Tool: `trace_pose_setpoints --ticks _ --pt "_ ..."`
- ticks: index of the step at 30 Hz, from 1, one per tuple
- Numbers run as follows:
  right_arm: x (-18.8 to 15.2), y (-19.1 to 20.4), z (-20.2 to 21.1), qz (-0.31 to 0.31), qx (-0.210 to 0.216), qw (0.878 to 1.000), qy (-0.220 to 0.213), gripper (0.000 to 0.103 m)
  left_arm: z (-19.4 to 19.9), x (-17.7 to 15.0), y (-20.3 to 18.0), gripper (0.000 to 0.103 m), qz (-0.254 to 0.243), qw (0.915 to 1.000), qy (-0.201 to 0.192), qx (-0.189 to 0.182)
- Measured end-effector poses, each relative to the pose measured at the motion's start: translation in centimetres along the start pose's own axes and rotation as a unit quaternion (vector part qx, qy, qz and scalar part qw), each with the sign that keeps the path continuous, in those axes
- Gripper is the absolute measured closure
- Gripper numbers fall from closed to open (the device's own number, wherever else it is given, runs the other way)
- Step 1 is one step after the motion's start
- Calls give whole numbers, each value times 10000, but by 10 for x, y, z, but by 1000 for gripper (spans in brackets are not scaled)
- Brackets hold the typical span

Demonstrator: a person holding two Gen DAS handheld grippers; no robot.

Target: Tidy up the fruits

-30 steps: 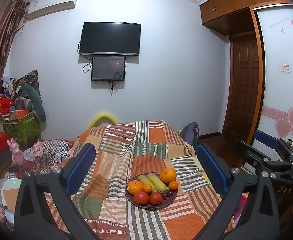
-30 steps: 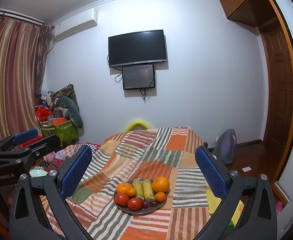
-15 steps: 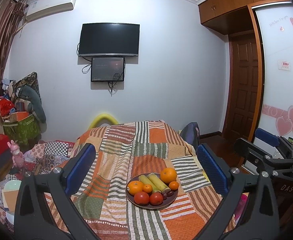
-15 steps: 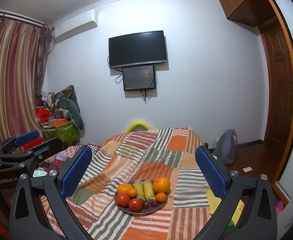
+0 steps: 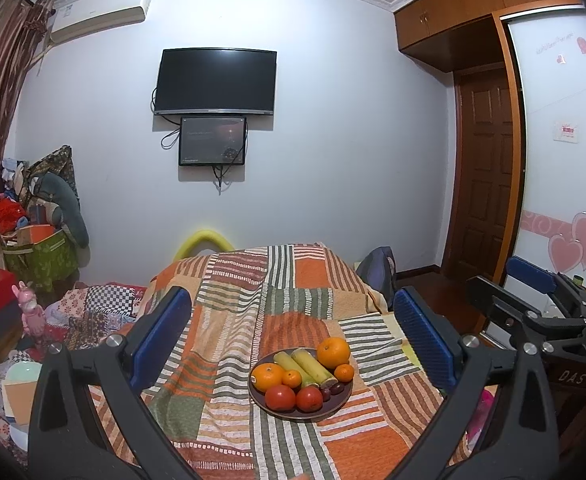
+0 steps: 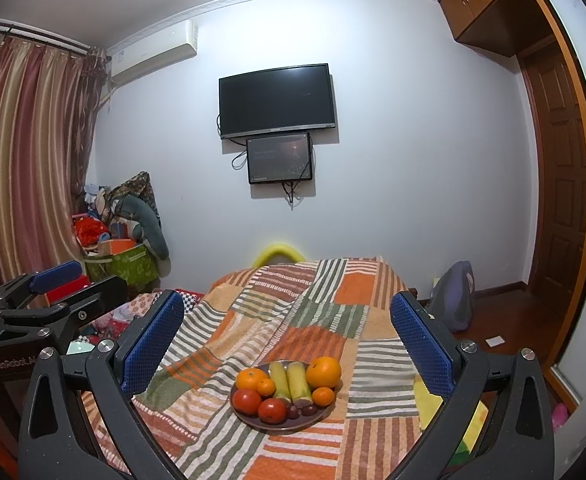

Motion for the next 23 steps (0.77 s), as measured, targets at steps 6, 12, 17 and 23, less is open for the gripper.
trace_pose_setpoints --ticks 6,12,17,23 --pt "0 0 0 9 -4 10000 4 0 -1 0 -1 0 4 10000 7 -51" --pt "-1 -1 -1 10 -3 10000 17 0 -3 0 -1 0 7 10000 34 -59" --pt "-3 -2 -3 7 -6 10000 43 0 -4 -1 -2 0 -17 10000 58 -68" --pt "-4 -3 -6 19 -14 10000 68 0 -9 -3 -1 0 3 9999 112 -74"
Point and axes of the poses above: each gripper's, at about its wrist camera, not at the fingertips, and z roughly against the way its jaws point, y to its left, x to its top, the point moved 9 cm from there along -z, roughly the way its jaws point, and after that the axes turned 1 degree about z, right-handed, at the moved point
